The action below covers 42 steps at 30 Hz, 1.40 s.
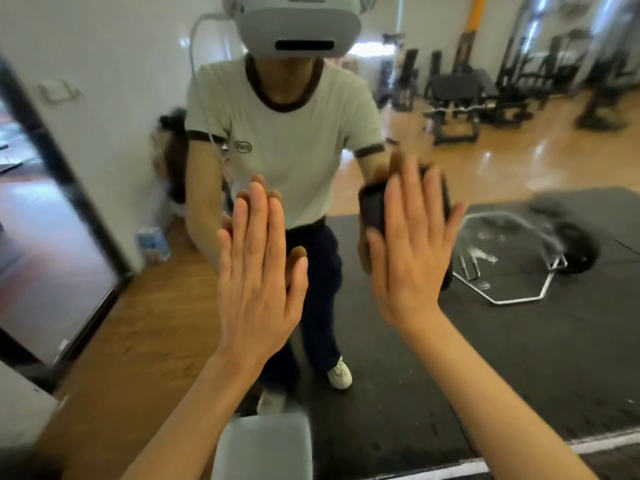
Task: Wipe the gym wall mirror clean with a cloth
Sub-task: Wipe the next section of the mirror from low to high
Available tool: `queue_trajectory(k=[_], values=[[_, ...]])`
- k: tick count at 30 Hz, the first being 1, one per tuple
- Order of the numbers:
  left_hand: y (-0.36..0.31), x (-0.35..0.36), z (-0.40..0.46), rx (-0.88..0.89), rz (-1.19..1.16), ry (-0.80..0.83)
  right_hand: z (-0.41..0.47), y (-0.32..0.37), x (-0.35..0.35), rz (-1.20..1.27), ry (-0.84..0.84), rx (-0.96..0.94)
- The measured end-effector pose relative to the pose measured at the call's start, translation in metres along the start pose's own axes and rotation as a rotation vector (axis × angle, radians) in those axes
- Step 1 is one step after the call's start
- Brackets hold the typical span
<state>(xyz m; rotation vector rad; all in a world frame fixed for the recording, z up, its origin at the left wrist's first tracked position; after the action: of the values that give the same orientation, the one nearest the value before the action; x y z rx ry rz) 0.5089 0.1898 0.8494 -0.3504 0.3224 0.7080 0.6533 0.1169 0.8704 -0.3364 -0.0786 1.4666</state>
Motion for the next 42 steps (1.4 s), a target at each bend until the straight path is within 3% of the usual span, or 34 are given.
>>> queue_trajectory(k=[3,6,9,11,16,21,24,27,29,31,33,35,36,37,40,42], values=[[-0.014,-0.003,0.003,-0.022,-0.11,0.002,0.017,-0.016,-0.003,0.017,-0.057,0.109],[-0.045,0.008,0.006,0.047,-0.169,0.04,-0.059,0.006,0.006,-0.005,0.076,0.016],[-0.058,0.02,0.006,0.058,-0.069,0.036,-0.109,0.013,0.007,-0.039,0.201,-0.072],[-0.058,0.024,0.005,0.064,-0.011,0.016,-0.081,0.001,0.001,-0.045,0.163,-0.106],[-0.059,0.026,0.006,0.065,0.027,0.016,-0.005,-0.044,-0.009,-0.003,-0.043,0.114],[-0.058,0.028,0.004,0.067,0.075,0.002,-0.101,-0.019,-0.006,-0.028,0.097,0.016],[-0.059,0.03,0.004,0.056,0.085,-0.017,-0.078,-0.004,0.0,0.038,0.105,0.078],[-0.058,0.028,0.004,0.059,0.088,-0.013,-0.043,0.01,0.005,0.067,0.134,-0.148],[-0.058,0.028,0.003,0.058,0.07,-0.002,-0.049,-0.015,-0.005,-0.004,0.135,-0.261],[-0.058,0.028,0.004,0.043,0.07,0.0,-0.066,-0.069,-0.022,-0.049,0.115,-0.126],[-0.058,0.029,0.005,0.038,0.087,-0.017,-0.084,-0.118,-0.036,-0.013,0.04,0.214],[-0.058,0.031,0.004,0.042,0.095,-0.032,-0.093,-0.123,-0.036,0.008,-0.07,0.518],[-0.058,0.031,0.004,0.044,0.092,-0.036,-0.089,-0.107,-0.031,0.016,-0.084,0.56],[-0.058,0.031,0.003,0.047,0.09,-0.04,-0.08,-0.081,-0.022,0.028,-0.062,0.501],[-0.058,0.029,0.003,0.06,0.079,-0.034,-0.069,-0.011,-0.003,0.041,0.109,0.058],[-0.058,0.028,0.003,0.055,0.08,-0.028,-0.077,-0.028,-0.009,0.008,0.135,-0.084]])
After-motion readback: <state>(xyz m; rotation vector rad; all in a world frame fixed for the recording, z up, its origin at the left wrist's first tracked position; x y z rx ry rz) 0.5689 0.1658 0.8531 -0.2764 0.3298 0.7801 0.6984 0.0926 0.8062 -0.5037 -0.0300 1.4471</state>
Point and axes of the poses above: each hand's wrist, its own z-axis towards the middle knuckle, its own x-axis out of the palm, y = z × x, the point moved 8 cm from there along z, towards the middle knuckle, and after that the axes turned 15 degrees about -x, right-handed, at the moved point
